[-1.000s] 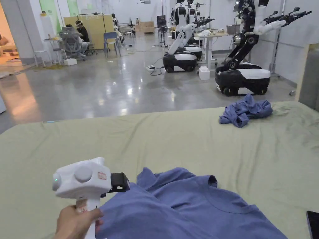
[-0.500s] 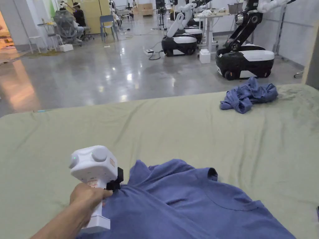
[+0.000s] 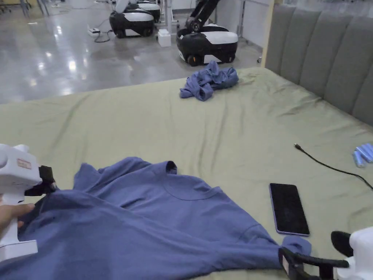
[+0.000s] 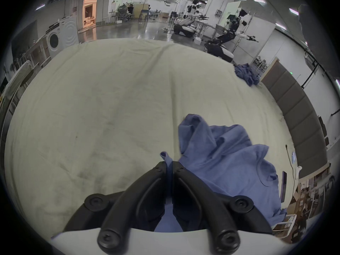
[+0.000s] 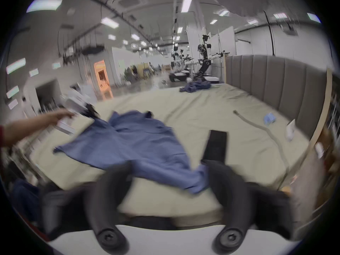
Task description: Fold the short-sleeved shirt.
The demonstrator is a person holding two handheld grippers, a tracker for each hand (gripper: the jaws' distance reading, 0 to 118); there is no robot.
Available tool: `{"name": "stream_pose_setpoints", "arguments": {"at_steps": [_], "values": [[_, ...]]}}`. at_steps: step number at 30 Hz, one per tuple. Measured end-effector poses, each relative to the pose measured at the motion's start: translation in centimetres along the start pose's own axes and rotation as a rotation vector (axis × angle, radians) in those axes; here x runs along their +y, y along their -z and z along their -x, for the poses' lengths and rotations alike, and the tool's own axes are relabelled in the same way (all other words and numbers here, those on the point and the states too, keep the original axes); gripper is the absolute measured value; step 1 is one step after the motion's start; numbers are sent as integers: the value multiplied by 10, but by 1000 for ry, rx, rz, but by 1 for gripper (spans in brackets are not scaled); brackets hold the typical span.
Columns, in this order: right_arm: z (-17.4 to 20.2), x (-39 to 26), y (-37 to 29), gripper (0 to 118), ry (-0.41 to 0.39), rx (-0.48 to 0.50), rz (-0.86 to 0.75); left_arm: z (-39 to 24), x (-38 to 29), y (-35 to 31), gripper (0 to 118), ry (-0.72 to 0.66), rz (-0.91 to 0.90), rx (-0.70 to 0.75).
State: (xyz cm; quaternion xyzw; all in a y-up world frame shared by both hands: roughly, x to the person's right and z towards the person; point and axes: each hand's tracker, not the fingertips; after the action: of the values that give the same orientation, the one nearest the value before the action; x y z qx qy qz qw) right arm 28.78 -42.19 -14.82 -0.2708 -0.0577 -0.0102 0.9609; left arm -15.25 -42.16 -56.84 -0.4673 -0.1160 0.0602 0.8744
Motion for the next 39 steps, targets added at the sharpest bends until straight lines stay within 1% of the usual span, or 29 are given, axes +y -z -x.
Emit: {"name": "stream_pose_setpoints", "arguments": {"at_steps": [1, 2, 3, 4, 5, 7, 8, 9, 10, 12, 13, 14, 15, 16, 17, 19, 20, 22, 23, 24, 27, 28, 30, 32, 33, 34, 36, 38, 39], "values": [[-10, -1, 13, 117, -31, -16, -7, -1, -2, -6, 6, 0, -3, -9], [-20, -1, 29, 116, -73, -11, 0, -3, -6, -13, 6, 1, -8, -27], [-28, -5, 47, 116, -83, -15, 86, -6, -10, -18, 6, 9, -9, -37], [-35, -9, 61, 115, -57, -26, 162, -9, -13, -23, 5, 17, -13, -36], [-37, -13, 70, 109, -3, -9, 230, -9, -14, -27, 5, 21, -19, -34], [-46, -28, 83, 92, 117, 125, 254, -11, -18, -35, 5, 13, -17, -77], [-52, -35, 90, 90, 159, 136, 268, -13, -20, -38, 4, 15, -21, -82], [-53, -40, 97, 88, 168, 103, 299, -13, -20, -38, 4, 24, -25, -77], [-54, -44, 101, 79, 197, 97, 301, -15, -21, -40, 3, 33, -18, -76], [-64, -53, 107, 57, 285, 148, 272, -16, -26, -46, 3, 35, -25, -94], [-66, -53, 109, 26, 332, 154, 274, -14, -25, -46, 2, 31, -45, -108], [-70, -52, 108, 7, 382, 168, 257, -15, -26, -49, 2, 36, -51, -122], [-74, -52, 110, 7, 462, 254, 255, -17, -28, -50, 2, 45, -47, -126], [-75, -53, 111, 6, 502, 245, 266, -18, -31, -52, 2, 53, -55, -130], [-76, -53, 109, 5, 465, 210, 274, -19, -31, -53, 2, 74, -84, -115], [-73, -51, 99, 5, 391, 196, 228, -18, -31, -58, 2, 77, -84, -116], [-66, -47, 95, 5, 362, 199, 216, -17, -32, -62, 2, 68, -91, -125], [-67, -41, 82, 4, 377, 210, 190, -14, -31, -68, 2, 58, -104, -140], [-61, -32, 75, 4, 376, 226, 157, -13, -32, -75, 2, 60, -129, -132], [-53, -23, 70, 4, 367, 230, 135, -11, -31, -81, 2, 57, -136, -136], [-42, 10, 49, 4, 303, 232, 46, -3, -29, -107, 2, 13, -192, -175], [-28, 28, 42, 4, 290, 252, 22, -1, -26, -118, 2, 14, -193, -178], [-17, 59, 28, 4, 265, 289, -40, 3, -22, -144, 2, 22, -240, -166], [-13, 93, 20, 4, 212, 284, -107, 8, -16, -175, 2, 39, -287, -138], [-7, 109, 13, 4, 187, 301, -132, 11, -14, -193, 2, 38, -319, -134], [-6, 110, 13, 4, 168, 303, -165, 14, -10, -209, 2, 34, -332, -143], [0, 158, 0, 4, 129, 302, -204, 22, -2, -244, 2, 23, -399, -122], [7, 195, -7, 4, 122, 310, -256, 31, 10, -279, 2, 25, -438, -100], [12, 213, -10, 4, 105, 308, -287, 34, 15, -298, 2, 26, -482, -69]]}}
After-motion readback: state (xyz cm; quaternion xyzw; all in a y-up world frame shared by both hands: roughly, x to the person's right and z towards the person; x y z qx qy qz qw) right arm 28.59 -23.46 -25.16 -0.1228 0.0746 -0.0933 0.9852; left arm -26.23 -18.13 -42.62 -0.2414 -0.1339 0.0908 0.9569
